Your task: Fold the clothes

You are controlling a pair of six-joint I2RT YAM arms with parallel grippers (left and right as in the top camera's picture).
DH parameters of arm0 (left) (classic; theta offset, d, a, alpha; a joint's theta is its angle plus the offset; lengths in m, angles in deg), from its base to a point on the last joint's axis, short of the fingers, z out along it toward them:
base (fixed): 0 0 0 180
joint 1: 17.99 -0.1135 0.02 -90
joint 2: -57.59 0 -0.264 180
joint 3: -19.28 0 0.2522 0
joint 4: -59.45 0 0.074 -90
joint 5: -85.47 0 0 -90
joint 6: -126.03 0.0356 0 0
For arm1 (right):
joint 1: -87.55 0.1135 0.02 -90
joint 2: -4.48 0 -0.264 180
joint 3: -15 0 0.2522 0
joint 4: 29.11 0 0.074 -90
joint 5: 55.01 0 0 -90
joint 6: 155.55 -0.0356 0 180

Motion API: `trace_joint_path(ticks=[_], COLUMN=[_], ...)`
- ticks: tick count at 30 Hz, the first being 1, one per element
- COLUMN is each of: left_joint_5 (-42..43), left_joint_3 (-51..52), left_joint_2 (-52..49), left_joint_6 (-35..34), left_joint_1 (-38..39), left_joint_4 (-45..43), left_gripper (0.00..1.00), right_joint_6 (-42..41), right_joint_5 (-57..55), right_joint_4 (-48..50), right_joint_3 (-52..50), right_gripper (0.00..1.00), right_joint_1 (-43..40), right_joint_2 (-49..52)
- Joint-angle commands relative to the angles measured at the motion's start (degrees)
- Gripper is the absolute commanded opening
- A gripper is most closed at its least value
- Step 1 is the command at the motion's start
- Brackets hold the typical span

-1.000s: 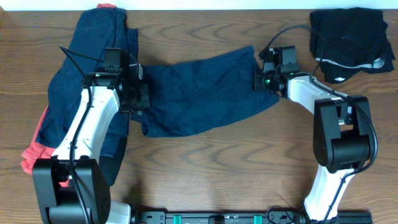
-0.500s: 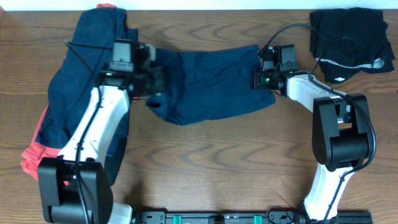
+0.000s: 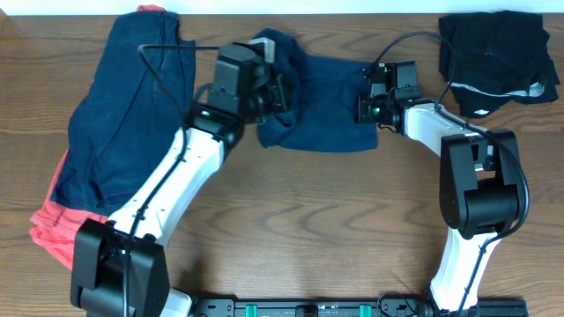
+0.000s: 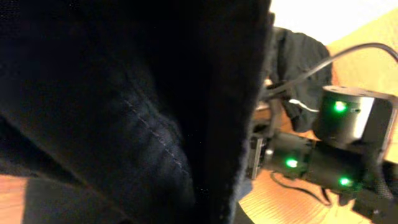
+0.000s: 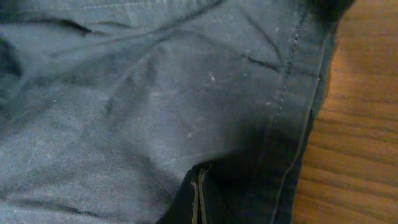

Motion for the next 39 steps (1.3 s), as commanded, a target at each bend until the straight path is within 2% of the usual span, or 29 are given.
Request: trace_joint_path(ticks=[1,10,19,31,33,39], left_joint_5=[-4.6,-8.6,-8.6,-8.6,-8.6,-8.6], left_joint_3=[-1.7,-1.7,-1.7,-1.7,-1.7,-1.7], left_joint_2=[-0.2,-5.3,-10.0,-10.1,-10.1,-10.1], left_joint_6=[-1.4,-1.4,-1.6,-1.6,-1.6,-1.6], left_joint_1=[3.1,8.5,8.6,8.6,8.6,8.6], left_joint_4=[-2.7,-11.2,-13.0,-16.5,-17.0,-18.1], left_gripper=[0.06,0.06,0.06,0.07,0.17,0.73], right_joint_6=[-0.8,-0.8,-0.8,-0.8,-0.8,-0.7], right_joint_5=[-1.2,-1.2,1.5,4.1,2.5,-1.3], right_joint_4=[-2.1,-2.0,2.8,0.2,0.0,-0.6], right_joint_3=[-2.4,-2.4,-2.4,-2.4,-2.4,-2.4], right_gripper=[0.01,0.01,0.01,0.01,0.01,0.01], right_joint_1=[2.5,3.7,3.5,0.5,-0.3,-2.8], right_joint_2=[5.3,5.3,3.3,-18.2,-22.7,-31.0])
